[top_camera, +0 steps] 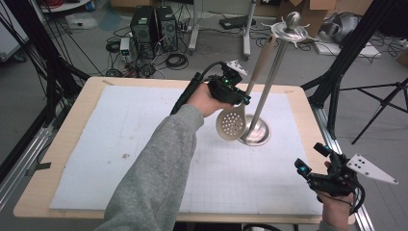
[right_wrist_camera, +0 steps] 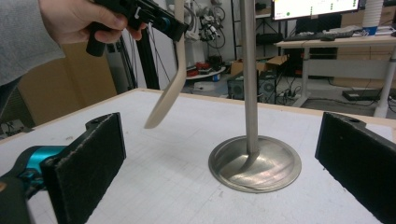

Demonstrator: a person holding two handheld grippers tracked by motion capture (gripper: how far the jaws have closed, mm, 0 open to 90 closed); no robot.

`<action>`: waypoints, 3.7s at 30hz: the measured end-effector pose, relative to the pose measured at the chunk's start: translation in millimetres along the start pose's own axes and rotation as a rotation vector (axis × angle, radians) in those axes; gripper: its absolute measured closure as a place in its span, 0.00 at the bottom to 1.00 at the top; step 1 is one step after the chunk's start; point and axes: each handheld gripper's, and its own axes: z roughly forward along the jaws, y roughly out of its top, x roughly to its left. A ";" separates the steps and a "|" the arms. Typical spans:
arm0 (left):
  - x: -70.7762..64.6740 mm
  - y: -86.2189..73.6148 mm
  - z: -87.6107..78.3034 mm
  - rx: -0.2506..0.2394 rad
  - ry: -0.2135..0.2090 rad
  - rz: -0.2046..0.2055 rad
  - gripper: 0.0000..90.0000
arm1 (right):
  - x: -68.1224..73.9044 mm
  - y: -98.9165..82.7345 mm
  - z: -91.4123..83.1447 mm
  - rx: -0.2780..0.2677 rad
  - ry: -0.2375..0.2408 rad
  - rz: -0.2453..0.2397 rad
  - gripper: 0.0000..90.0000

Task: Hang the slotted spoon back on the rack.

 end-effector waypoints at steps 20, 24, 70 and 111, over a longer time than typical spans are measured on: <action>-1.6 -3.0 -12.3 -0.077 -0.029 0.061 0.50 | -2.3 0.0 -8.4 -0.012 -0.013 0.000 0.01; 1.8 -15.9 -27.3 -0.112 -0.025 0.068 0.33 | -2.0 -0.2 -8.6 -0.008 -0.014 0.001 0.01; 12.8 -202.5 -202.2 -0.387 0.197 -0.021 0.13 | 17.7 -1.0 33.9 0.075 0.040 -0.068 0.01; -23.6 -346.5 -277.6 -0.483 0.584 -0.150 0.12 | 25.0 -2.0 53.3 0.082 0.067 -0.089 0.01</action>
